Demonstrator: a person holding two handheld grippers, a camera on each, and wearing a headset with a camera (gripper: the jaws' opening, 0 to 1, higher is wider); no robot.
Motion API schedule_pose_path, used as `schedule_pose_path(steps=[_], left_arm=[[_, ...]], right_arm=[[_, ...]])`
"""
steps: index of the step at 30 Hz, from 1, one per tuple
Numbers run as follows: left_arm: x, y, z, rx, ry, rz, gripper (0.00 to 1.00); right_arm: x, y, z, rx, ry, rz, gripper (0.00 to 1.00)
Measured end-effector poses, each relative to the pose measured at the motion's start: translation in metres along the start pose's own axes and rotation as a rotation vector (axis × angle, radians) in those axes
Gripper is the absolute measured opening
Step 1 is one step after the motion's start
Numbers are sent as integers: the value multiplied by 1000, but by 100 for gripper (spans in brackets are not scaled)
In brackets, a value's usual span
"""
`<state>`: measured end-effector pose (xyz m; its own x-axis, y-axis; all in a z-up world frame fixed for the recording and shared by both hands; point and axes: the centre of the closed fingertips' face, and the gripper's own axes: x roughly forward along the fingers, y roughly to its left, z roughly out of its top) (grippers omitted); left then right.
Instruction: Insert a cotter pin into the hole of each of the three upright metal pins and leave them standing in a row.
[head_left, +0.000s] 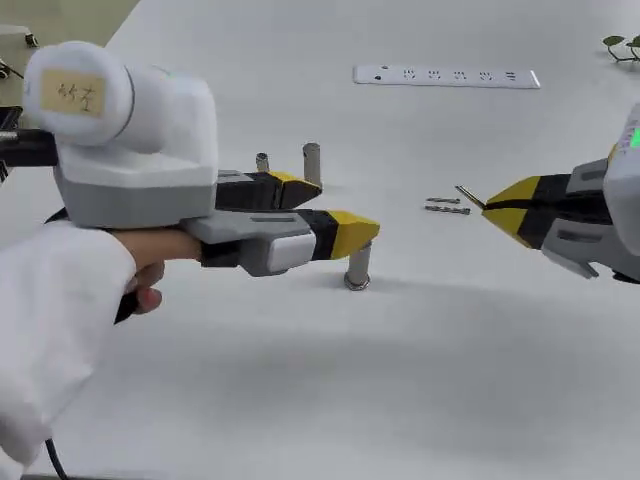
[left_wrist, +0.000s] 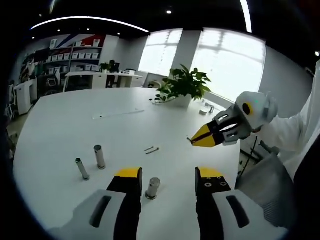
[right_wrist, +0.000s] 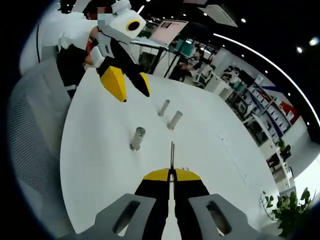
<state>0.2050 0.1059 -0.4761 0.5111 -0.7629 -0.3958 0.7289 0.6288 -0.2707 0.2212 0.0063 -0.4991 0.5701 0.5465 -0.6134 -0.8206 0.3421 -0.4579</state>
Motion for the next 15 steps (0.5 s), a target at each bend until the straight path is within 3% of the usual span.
schedule_pose_path(steps=[7,11,15], left_arm=[[20,-18,7,8,13,-79,33],[29,-27,3,-16,51,-120,21],[36,-36,-5,15,92,-152,20]], right_arm=[[-6,14,8,-70,-10,-17,0],[-7,22,7,-101,-3,-20,0],[-8,34,10,-143,3,-13,0]])
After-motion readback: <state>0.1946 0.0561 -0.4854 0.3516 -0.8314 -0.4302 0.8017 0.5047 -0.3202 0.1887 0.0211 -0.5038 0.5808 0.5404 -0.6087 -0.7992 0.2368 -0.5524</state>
